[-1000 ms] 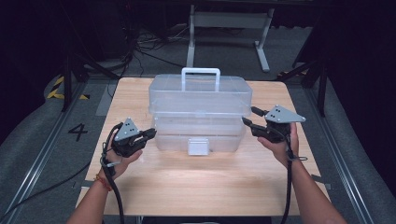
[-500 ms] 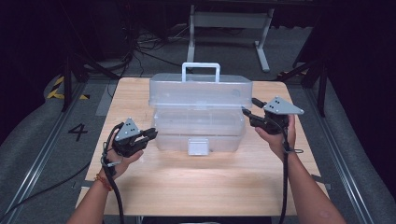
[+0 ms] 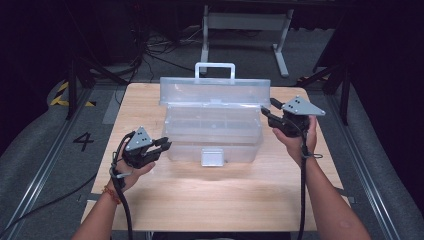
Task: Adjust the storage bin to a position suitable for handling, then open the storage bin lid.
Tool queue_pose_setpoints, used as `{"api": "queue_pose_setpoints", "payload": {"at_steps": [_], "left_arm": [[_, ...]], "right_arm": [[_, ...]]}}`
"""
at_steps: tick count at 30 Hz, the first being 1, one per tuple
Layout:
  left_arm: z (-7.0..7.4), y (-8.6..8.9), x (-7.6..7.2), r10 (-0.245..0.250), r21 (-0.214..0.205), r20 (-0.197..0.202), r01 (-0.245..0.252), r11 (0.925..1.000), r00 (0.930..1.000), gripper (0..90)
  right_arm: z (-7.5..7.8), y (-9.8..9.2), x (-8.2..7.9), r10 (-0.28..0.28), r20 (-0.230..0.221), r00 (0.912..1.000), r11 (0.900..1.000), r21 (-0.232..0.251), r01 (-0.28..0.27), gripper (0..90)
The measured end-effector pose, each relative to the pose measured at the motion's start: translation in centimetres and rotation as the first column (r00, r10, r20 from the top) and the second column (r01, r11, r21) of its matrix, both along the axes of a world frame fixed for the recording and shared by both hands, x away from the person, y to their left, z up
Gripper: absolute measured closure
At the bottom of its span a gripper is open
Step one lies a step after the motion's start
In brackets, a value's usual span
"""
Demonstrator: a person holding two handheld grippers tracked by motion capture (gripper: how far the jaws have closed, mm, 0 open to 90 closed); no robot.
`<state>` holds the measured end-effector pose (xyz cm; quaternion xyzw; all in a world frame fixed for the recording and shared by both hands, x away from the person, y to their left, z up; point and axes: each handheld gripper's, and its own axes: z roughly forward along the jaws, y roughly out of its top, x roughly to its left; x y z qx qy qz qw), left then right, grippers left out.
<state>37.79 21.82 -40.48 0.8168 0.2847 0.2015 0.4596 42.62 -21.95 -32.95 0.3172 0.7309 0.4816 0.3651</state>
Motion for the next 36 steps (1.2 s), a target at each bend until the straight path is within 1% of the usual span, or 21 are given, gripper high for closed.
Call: {"api": "queue_pose_setpoints", "payload": {"at_steps": [3,4,5,6,12,13,14,16,19,26,27,32,36], "left_arm": [[0.0,0.0,0.0,-0.002,0.005,0.003,0.002,1.0000,1.0000,75.6],[0.0,0.0,0.1,-0.004,0.004,0.002,0.004,1.0000,1.0000,75.6],[0.0,0.0,0.1,-0.005,0.001,0.001,0.005,1.0000,1.0000,75.6],[0.0,0.0,0.1,-0.007,0.002,0.001,0.007,1.0000,1.0000,75.6],[-0.1,0.0,0.3,-0.016,0.001,0.001,0.016,0.9999,0.9999,74.6],[-0.1,0.1,0.3,-0.018,0.000,0.000,0.018,0.9998,0.9998,74.6],[-0.2,0.1,0.4,-0.021,-0.012,-0.002,0.021,0.9997,0.9998,74.5],[-0.2,0.1,0.4,-0.023,-0.013,-0.005,0.023,0.9997,0.9997,74.3],[-0.2,0.1,0.4,-0.024,-0.010,-0.002,0.024,0.9997,0.9997,74.3],[-0.2,0.1,0.3,-0.023,-0.008,-0.005,0.023,0.9997,0.9997,74.2],[-0.1,0.0,0.3,-0.019,-0.003,-0.002,0.019,0.9998,0.9998,74.1],[-0.2,0.1,0.3,-0.022,-0.012,-0.008,0.021,0.9997,0.9997,73.9],[-0.2,0.2,0.4,-0.027,-0.010,-0.001,0.027,0.9996,0.9996,74.0]], "right_arm": [[0.4,0.1,0.3,-0.008,0.012,0.9999,0.9999,0.007,0.008,61.0],[0.6,0.1,0.4,-0.012,0.021,0.9997,0.9999,0.002,0.012,61.4],[0.7,0.1,0.5,-0.011,0.021,0.9997,0.9999,0.004,0.011,61.4],[0.8,0.2,0.6,-0.013,0.018,0.9997,0.9998,0.017,0.013,61.6],[1.1,0.2,1.1,-0.019,0.029,0.9994,0.9996,0.019,0.019,62.5],[1.2,0.3,1.2,-0.021,0.032,0.9993,0.9996,0.018,0.021,62.7],[1.4,0.3,1.4,-0.025,0.037,0.9990,0.9996,0.017,0.024,62.9],[1.5,0.3,1.7,-0.029,0.035,0.9990,0.9993,0.024,0.028,62.9],[1.8,0.5,2.0,-0.037,0.041,0.9985,0.9991,0.021,0.036,63.1],[2.1,0.5,2.5,-0.043,0.039,0.9983,0.9990,0.010,0.042,64.6],[2.1,0.5,2.7,-0.045,0.039,0.9982,0.9990,0.007,0.044,66.2],[2.0,0.3,3.3,-0.048,0.023,0.9986,0.9988,0.010,0.048,67.7],[1.8,0.3,3.7,-0.054,0.015,0.9984,0.9985,-0.002,0.054,68.8]]}}
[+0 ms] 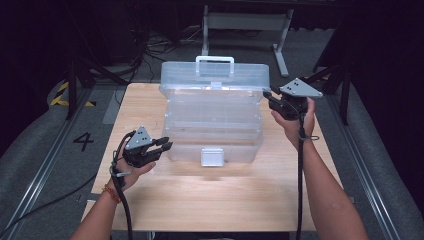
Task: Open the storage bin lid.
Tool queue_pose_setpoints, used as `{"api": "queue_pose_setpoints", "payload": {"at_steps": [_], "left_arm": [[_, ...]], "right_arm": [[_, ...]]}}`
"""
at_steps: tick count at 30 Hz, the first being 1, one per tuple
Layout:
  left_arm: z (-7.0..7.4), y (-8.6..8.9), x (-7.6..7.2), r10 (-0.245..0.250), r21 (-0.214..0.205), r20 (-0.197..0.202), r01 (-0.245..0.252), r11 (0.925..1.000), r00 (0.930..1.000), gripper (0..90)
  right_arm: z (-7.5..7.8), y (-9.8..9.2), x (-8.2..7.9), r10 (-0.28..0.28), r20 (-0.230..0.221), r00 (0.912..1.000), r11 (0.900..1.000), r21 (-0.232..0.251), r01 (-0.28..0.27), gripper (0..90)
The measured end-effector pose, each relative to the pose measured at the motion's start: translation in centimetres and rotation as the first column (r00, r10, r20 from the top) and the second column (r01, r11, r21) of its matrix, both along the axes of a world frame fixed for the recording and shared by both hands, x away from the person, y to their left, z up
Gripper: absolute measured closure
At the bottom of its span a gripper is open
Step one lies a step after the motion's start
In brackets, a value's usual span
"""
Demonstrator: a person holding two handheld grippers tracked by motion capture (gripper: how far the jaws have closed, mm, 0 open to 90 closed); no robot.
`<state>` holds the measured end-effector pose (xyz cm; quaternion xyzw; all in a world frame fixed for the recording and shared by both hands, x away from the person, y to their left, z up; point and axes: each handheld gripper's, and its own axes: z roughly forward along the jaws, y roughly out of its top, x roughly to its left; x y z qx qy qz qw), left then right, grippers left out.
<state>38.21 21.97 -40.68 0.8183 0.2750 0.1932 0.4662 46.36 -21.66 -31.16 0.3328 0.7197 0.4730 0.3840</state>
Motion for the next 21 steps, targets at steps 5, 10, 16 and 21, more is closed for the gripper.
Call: {"api": "queue_pose_setpoints", "payload": {"at_steps": [5,10,16,21], "left_arm": [[0.0,-0.1,-0.1,-0.001,0.004,-0.001,0.001,1.0000,1.0000,73.9],[0.0,0.0,0.0,-0.007,-0.002,0.000,0.007,1.0000,1.0000,73.7],[0.0,0.0,0.0,-0.007,0.010,0.006,0.007,0.9999,1.0000,73.3],[0.0,0.1,0.0,-0.010,0.008,0.004,0.010,0.9999,0.9999,72.6]], "right_arm": [[-0.2,0.0,0.4,-0.006,0.003,1.0000,0.9999,-0.014,0.006,70.4],[-0.6,0.0,1.0,-0.011,-0.008,0.9999,0.9999,0.002,0.011,71.7],[-0.3,0.0,1.8,-0.019,-0.015,0.9997,0.9996,0.023,0.019,72.2],[0.0,0.2,2.2,-0.026,-0.013,0.9996,0.9993,0.026,0.026,72.4]]}}
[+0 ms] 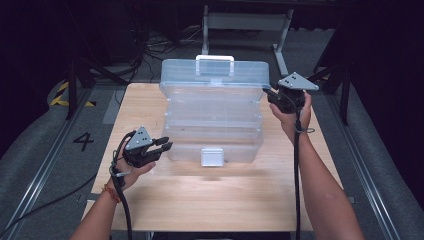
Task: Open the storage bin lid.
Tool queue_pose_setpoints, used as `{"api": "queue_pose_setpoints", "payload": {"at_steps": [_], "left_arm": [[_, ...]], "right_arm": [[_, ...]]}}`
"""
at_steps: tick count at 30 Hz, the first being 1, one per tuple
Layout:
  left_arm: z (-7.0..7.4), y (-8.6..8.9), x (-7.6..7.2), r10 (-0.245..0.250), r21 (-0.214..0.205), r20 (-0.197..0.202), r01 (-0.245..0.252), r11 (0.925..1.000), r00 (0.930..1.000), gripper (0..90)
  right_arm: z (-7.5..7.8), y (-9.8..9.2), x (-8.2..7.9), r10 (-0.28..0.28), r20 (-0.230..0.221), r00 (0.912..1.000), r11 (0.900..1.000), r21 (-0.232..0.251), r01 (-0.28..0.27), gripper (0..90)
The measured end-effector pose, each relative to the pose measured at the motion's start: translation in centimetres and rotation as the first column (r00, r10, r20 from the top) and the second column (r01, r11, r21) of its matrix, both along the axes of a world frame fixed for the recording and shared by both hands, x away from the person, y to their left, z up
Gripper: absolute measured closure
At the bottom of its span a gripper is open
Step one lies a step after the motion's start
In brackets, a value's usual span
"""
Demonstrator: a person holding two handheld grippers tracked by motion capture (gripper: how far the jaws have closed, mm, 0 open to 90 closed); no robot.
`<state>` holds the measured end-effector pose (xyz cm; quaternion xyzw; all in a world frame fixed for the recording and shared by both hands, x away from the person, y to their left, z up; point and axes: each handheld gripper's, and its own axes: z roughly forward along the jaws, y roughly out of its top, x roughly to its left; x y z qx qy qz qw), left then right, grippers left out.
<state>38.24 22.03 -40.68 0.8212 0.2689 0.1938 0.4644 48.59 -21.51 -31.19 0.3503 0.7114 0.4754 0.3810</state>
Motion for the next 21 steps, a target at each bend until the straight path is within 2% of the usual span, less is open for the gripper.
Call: {"api": "queue_pose_setpoints", "payload": {"at_steps": [7,13,17,21], "left_arm": [[-0.1,0.1,0.0,-0.002,-0.001,0.007,0.002,1.0000,1.0000,70.6],[-0.1,0.2,0.1,-0.008,0.000,0.006,0.008,1.0000,1.0000,70.0],[-0.1,0.2,0.1,-0.009,0.000,0.007,0.009,1.0000,0.9999,69.3],[-0.1,0.2,0.1,-0.010,0.000,0.009,0.010,1.0000,0.9999,69.1]], "right_arm": [[0.4,0.1,0.9,-0.004,0.009,1.0000,1.0000,0.005,0.003,72.3],[0.3,-0.1,1.5,0.000,0.012,0.9999,0.9997,0.026,-0.001,72.6],[0.3,0.4,1.7,-0.016,0.033,0.9993,0.9994,-0.030,0.017,71.3],[0.2,0.3,2.3,-0.016,0.011,0.9998,0.9996,-0.024,0.017,70.9]]}}
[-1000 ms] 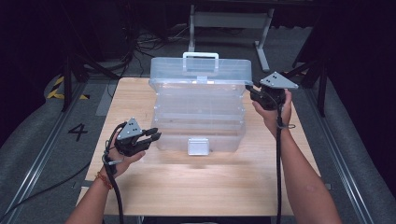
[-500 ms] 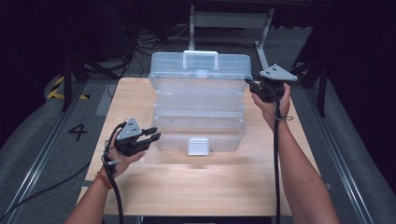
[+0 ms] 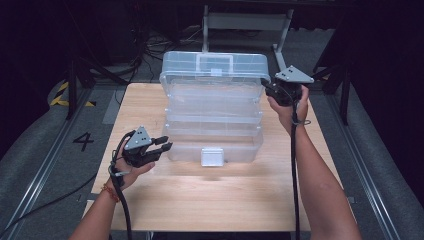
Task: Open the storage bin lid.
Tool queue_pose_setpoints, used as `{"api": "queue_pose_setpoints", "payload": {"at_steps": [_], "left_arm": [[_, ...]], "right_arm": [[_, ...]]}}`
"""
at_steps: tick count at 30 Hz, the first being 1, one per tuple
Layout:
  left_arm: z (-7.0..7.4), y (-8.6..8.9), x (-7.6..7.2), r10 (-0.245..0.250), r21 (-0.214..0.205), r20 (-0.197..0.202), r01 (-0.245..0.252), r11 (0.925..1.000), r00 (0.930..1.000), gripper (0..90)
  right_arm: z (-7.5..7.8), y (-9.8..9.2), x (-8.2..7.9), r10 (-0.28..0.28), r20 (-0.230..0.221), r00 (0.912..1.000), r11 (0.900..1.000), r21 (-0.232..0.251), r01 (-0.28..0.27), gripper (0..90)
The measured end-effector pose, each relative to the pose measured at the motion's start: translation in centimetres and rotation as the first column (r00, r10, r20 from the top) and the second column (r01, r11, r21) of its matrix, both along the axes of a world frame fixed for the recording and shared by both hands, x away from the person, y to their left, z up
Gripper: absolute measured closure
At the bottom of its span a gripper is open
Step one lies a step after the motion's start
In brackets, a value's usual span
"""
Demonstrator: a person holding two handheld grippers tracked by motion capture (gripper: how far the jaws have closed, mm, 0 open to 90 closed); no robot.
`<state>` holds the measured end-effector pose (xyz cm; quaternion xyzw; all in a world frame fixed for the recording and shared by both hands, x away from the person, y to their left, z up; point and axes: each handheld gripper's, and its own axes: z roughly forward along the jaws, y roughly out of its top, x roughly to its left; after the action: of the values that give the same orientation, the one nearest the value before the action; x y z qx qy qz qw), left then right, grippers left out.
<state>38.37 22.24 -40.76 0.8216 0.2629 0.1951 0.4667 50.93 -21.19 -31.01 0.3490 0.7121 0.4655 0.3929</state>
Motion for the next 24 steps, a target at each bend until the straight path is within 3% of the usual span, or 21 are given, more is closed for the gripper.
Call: {"api": "queue_pose_setpoints", "payload": {"at_steps": [7,24], "left_arm": [[0.0,-0.2,0.0,0.003,0.013,-0.001,-0.003,0.9999,1.0000,66.4],[0.0,-0.5,0.0,-0.005,0.034,0.009,0.004,0.9994,1.0000,65.4]], "right_arm": [[-0.2,0.3,0.8,-0.011,-0.027,0.9996,0.9998,-0.018,0.011,70.3],[-1.5,0.3,2.0,-0.013,-0.064,0.9979,0.9999,-0.006,0.013,70.5]]}}
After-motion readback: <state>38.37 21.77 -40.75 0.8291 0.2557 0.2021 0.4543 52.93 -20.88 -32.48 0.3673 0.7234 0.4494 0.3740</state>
